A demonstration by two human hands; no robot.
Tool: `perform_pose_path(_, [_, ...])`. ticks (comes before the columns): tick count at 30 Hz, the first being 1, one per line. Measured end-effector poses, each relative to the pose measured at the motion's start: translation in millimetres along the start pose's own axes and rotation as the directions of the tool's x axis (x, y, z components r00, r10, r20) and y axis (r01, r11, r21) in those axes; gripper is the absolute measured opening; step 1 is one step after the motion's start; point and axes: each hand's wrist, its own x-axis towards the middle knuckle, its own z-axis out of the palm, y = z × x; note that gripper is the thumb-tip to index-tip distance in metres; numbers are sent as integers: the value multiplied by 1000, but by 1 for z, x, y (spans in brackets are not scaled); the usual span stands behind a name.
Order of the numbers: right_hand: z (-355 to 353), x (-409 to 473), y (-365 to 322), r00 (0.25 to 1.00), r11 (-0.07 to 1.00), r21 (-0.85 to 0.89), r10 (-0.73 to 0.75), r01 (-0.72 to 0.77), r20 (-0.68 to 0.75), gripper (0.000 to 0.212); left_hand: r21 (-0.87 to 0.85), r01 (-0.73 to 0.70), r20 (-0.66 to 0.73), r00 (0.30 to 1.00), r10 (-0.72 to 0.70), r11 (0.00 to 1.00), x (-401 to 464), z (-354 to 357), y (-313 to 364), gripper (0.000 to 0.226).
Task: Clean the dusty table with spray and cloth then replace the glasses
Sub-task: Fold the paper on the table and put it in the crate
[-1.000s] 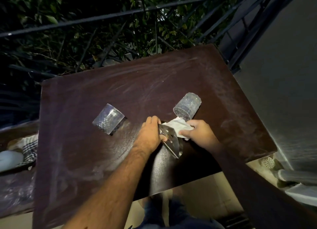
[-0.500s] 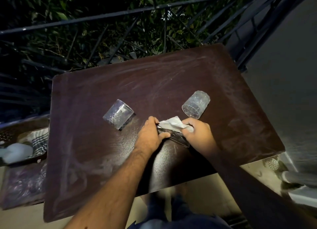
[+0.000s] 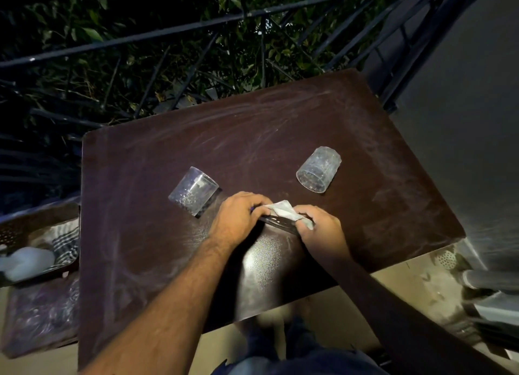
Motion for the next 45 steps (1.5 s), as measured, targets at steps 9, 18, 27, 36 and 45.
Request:
perform_pose_path(9, [2,-10,5,994,993,-99,61,-71,-93,25,79,-95,7,995,95,992,-5,3,-17,12])
perform_pose_path(18, [6,-8,10,991,973,-203,88,-108,-103,22,99,-81,58,995,76,992,-6,-1,-23,7])
perform_pose_path(27, [5,-5,11,997,977,-203,67,-72,-33,26,134,-8,56,998,1,991,-21,5,-33,16])
perform_pose_path(36, [1,-4,26,999,981,-191,-35,35,3,21,162,-10,65,998,-1,987,-28,-1,-29,25])
perform_pose_path(45, [-10,9,26,984,990,-124,-46,68,173,63,177,59,123,989,-82,982,-31,-6,-13,66])
